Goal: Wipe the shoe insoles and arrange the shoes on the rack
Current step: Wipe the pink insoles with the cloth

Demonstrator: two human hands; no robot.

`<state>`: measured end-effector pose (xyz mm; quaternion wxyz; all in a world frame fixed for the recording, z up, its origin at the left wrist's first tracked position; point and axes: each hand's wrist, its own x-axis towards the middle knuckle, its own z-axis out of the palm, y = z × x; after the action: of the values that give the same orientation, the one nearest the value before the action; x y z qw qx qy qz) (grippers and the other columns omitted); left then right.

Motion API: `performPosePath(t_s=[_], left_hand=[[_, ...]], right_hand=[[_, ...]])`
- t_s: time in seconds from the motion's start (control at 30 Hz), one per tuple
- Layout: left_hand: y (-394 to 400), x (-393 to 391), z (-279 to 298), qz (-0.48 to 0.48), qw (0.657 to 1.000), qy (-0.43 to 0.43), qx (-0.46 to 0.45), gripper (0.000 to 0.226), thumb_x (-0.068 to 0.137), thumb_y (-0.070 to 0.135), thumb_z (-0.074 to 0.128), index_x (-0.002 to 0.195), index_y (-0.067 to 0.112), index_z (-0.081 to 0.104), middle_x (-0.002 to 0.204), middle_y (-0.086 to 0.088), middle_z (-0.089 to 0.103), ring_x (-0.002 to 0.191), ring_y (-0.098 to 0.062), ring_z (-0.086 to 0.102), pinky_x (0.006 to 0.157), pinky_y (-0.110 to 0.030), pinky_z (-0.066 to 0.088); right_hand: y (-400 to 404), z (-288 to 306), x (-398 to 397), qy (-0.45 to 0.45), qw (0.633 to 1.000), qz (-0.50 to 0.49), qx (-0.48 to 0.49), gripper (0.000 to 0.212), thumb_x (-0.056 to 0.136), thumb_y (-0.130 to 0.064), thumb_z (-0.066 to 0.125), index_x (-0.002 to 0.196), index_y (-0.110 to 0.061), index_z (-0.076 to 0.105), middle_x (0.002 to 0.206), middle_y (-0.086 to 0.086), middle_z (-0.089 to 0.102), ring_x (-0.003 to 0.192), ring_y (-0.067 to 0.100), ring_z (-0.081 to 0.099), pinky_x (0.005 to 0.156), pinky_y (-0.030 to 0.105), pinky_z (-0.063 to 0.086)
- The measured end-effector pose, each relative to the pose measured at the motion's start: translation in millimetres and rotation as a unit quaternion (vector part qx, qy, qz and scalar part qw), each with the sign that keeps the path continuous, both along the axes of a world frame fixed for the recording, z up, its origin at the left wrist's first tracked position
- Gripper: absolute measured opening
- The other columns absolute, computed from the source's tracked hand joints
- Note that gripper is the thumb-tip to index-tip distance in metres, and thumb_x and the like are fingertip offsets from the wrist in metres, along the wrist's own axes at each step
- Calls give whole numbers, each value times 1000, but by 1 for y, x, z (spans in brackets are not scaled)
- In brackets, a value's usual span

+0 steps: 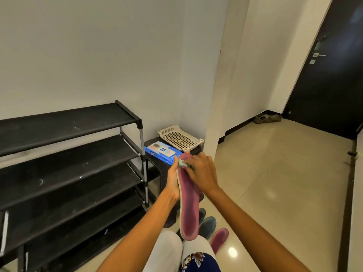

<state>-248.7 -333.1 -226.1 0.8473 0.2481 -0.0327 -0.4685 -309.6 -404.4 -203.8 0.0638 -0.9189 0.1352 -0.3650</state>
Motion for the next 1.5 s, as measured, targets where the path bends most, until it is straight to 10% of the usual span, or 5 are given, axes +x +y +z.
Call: performPosePath(t_s=[0.17,0.77,1.37,1.5], left_hand=[[1,-2,6,8,999,-33,1,45,82,39,53,118,11,56,95,-12,67,85,-20,66,75,-32,56],[49,30,5,-7,1000,-12,-19,63,81,44,55,134,9,48,104,-13,60,99,-24,57,92,-35,46],[86,102,-9,39,997,-55,32,62,89,54,44,131,10,54,126,-17,55,125,-29,49,111,-40,32],[102,122,-29,37,996,-67,51,65,86,63,42,94,5,70,83,-13,66,80,-24,67,77,-35,55]], right_hand=[[-17,25,17,-33,991,-116,59,14,88,-24,63,95,-15,70,90,5,70,89,23,54,72,31,34],[40,9,28,24,990,64,-124,18,75,-18,75,92,-16,69,89,3,70,82,23,60,70,34,47],[77,8,108,43,994,72,-76,16,86,-18,64,98,-11,69,98,9,68,94,26,58,81,39,44],[82,-6,105,130,965,223,-38,30,92,-28,44,101,-14,69,96,4,65,93,18,54,86,28,36]])
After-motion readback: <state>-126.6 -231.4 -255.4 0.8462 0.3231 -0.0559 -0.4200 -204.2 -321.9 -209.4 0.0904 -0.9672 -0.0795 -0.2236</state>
